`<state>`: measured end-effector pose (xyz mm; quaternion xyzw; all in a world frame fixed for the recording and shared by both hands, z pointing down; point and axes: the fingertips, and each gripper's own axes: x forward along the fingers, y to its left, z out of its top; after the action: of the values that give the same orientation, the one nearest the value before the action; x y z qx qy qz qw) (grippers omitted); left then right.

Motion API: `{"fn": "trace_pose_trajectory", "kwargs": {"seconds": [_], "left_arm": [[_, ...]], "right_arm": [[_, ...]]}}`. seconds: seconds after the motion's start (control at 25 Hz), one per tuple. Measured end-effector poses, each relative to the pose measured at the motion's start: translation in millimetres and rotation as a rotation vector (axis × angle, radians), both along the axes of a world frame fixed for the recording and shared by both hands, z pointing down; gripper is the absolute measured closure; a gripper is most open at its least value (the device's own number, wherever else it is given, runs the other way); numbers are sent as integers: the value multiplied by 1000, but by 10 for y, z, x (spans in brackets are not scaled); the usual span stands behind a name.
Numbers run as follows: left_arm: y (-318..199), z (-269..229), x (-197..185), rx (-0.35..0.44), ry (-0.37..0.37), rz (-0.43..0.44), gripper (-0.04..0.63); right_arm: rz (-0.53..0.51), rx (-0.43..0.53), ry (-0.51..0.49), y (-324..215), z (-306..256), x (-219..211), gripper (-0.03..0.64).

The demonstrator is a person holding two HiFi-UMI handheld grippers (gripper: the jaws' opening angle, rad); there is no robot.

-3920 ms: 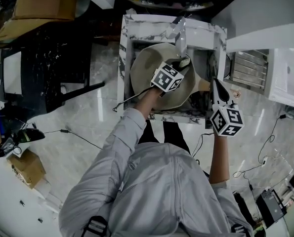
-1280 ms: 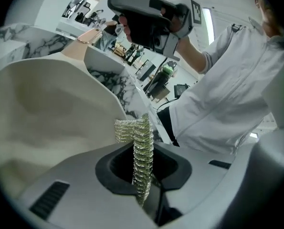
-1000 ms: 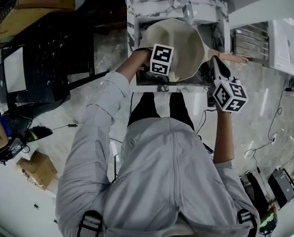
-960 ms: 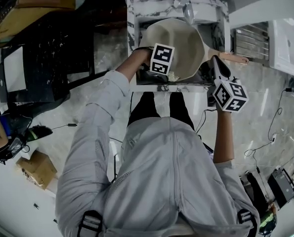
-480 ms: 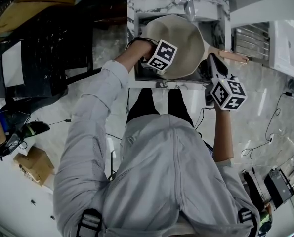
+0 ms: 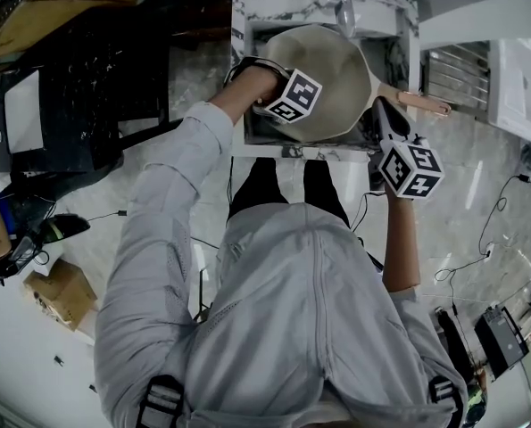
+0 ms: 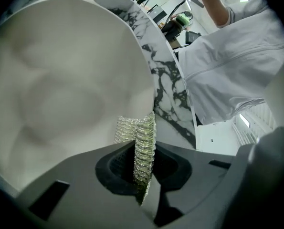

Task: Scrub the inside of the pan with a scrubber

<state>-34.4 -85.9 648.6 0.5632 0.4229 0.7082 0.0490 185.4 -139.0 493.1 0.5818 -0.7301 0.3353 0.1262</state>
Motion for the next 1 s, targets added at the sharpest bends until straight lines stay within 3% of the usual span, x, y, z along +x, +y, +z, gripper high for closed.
{"fn": "trace_pose_trajectory", "kwargs": {"seconds": [0.52, 0.68, 0.8, 1.0], "left_arm": [[-492, 184, -118, 215, -1, 36, 529], [-615, 259, -119, 289, -34, 21, 529], [-778, 374, -112, 405, -60, 6, 529], [-1074, 471, 38, 614, -57, -117, 529]], "right_arm": [[0, -9, 5, -9, 30, -17, 581], [-1, -7, 9, -40, 33, -22, 581], [2, -9, 6, -60, 48, -15, 581], [2, -14, 2, -55, 67, 18, 581]]}}
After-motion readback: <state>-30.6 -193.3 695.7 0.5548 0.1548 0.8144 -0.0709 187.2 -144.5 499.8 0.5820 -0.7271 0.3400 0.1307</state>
